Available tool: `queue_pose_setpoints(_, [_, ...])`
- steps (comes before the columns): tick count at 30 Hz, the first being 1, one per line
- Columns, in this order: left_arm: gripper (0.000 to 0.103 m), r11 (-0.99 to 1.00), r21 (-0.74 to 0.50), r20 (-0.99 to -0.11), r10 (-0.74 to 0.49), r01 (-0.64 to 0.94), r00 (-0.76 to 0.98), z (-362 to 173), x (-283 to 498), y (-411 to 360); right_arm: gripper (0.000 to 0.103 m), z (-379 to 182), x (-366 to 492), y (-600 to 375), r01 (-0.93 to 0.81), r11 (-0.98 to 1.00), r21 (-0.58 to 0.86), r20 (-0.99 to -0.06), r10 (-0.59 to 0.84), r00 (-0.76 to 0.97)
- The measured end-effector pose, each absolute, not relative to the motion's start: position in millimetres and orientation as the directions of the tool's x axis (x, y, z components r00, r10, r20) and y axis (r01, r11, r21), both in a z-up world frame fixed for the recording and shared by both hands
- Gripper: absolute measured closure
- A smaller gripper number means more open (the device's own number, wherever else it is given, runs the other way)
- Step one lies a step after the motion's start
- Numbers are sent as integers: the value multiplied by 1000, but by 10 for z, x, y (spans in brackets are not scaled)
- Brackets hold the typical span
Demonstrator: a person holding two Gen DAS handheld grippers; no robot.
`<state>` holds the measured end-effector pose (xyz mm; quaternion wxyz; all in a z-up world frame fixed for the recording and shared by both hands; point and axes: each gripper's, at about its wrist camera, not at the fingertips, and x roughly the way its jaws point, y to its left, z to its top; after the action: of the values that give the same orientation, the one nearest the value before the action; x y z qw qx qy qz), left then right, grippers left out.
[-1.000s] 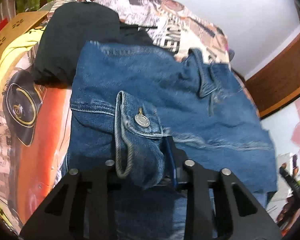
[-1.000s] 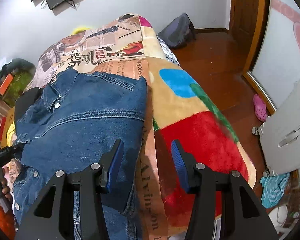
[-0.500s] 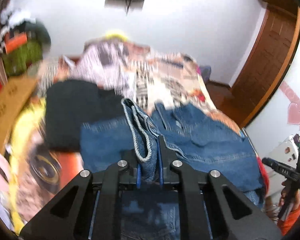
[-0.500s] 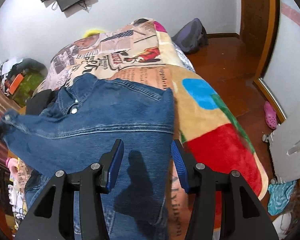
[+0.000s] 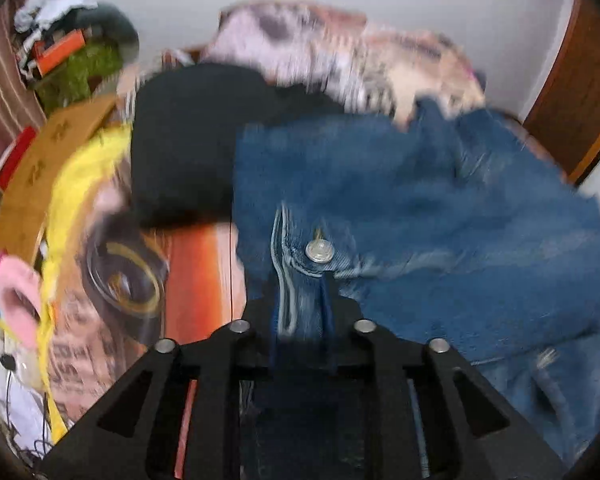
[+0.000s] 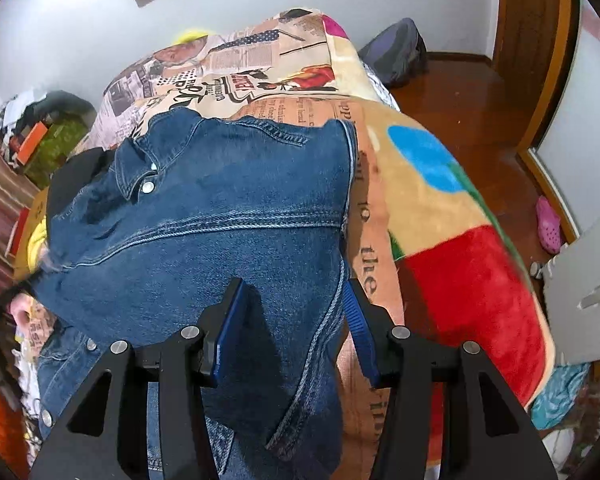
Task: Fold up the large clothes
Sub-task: 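Grasp the folded sleeve cuff with the left gripper while the right gripper smooths the jacket side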
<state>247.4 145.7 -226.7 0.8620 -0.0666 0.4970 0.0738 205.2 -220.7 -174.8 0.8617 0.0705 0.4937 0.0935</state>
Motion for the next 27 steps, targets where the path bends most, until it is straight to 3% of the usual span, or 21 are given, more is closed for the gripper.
queue_pose_setpoints(3, [63, 979, -23, -888, 73, -203, 455, -2492, 2417, 1513, 45, -1754, 2048, -2256, -73, 972, 222, -837, 229, 496])
queue_pose_setpoints(5, [43, 970, -32, -880, 88, -242, 466, -2522, 2372, 1615, 45, -1761, 2058, -2263, -76, 968, 240, -837, 246, 489])
queue_pose_setpoints(7, [37, 963, -67, -886, 62, -259, 459, -2538, 2374, 1701, 45, -1767, 2070, -2276, -79, 964, 253, -839, 259, 479])
queue_pose_setpoints(20, [36, 887, -369, -873, -227, -279, 433, -2596, 2529, 2140, 45, -1703, 2269, -2369, -75, 950, 302, -821, 300, 485])
queue_pose_setpoints(27, [36, 892, -380, -840, -222, -244, 495, -2359, 2482, 2152, 45, -1796, 2426, -2430, -45, 937, 347, -822, 327, 466])
